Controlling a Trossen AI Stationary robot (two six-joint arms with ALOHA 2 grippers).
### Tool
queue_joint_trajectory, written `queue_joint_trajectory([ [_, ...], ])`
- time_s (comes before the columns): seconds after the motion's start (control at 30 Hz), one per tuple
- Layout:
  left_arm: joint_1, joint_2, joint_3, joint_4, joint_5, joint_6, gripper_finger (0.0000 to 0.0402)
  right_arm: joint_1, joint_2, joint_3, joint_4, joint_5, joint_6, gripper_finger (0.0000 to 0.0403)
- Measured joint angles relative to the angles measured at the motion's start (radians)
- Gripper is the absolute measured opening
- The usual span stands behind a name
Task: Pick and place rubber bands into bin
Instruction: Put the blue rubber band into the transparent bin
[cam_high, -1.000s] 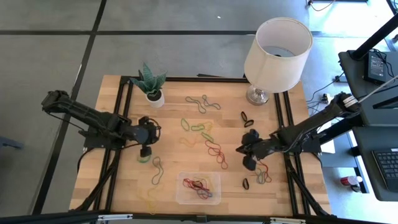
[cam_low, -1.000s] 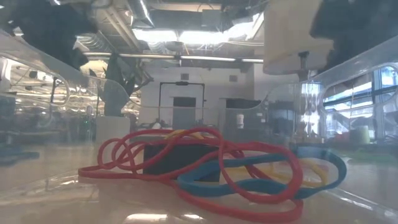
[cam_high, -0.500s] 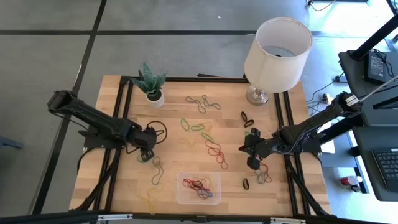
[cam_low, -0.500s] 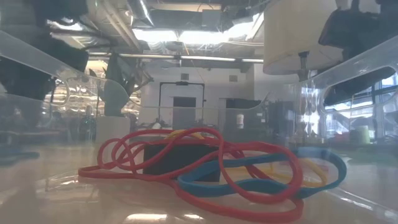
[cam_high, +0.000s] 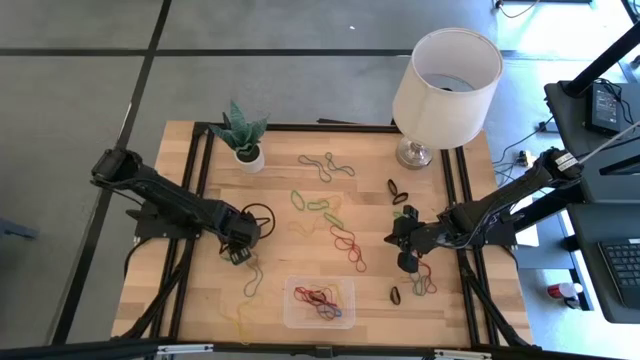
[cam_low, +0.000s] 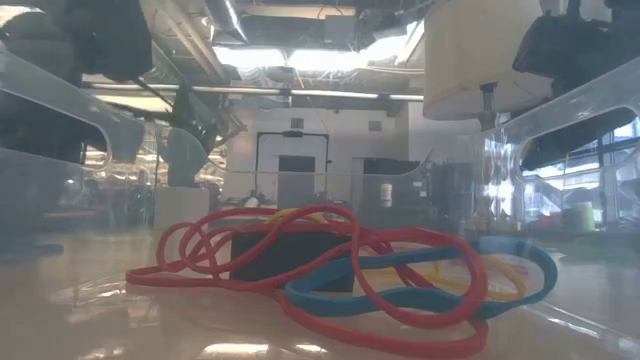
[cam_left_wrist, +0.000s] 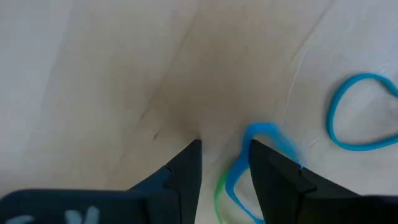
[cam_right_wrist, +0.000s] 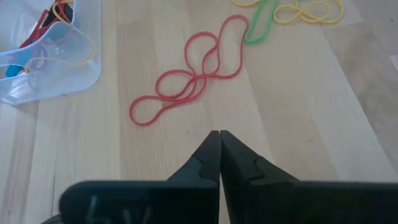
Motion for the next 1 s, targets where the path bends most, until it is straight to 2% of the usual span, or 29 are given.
queue_joint_trajectory([
  [0.2, -0.005, 0.029, 0.004, -0.001, 0.004, -0.014, 0.0100, 0.000, 0.000, 0.000, -0.001, 0.000, -0.024, 0.0006],
  [0.37, -0.005, 0.019, 0.007, -0.002, -0.002, -0.011, 0.0039, 0.000, 0.000, 0.000, 0.000, 0.000, -0.098, 0.0006],
  [0.47, -0.006, 0.013, 0.013, 0.022, 0.005, 0.031, 0.0007, 0.000, 0.000, 0.000, 0.000, 0.000, -0.058, 0.0006],
  [0.57, -0.007, 0.011, 0.026, 0.028, 0.006, 0.106, 0.0004, 0.000, 0.000, 0.000, 0.001, 0.000, 0.065, 0.0005],
  [0.63, -0.006, 0.011, 0.035, 0.016, 0.002, 0.166, 0.0003, 0.000, 0.000, 0.000, 0.002, -0.006, 0.086, 0.0003],
  [0.83, -0.004, 0.011, 0.106, -0.053, -0.005, 0.243, 0.0003, 0.000, 0.000, 0.000, 0.009, -0.038, 0.077, 0.0002],
  [1.0, -0.010, 0.011, 0.237, -0.180, -0.020, 0.260, 0.0003, -0.008, -0.015, 0.000, 0.010, -0.059, 0.021, 0.0001],
])
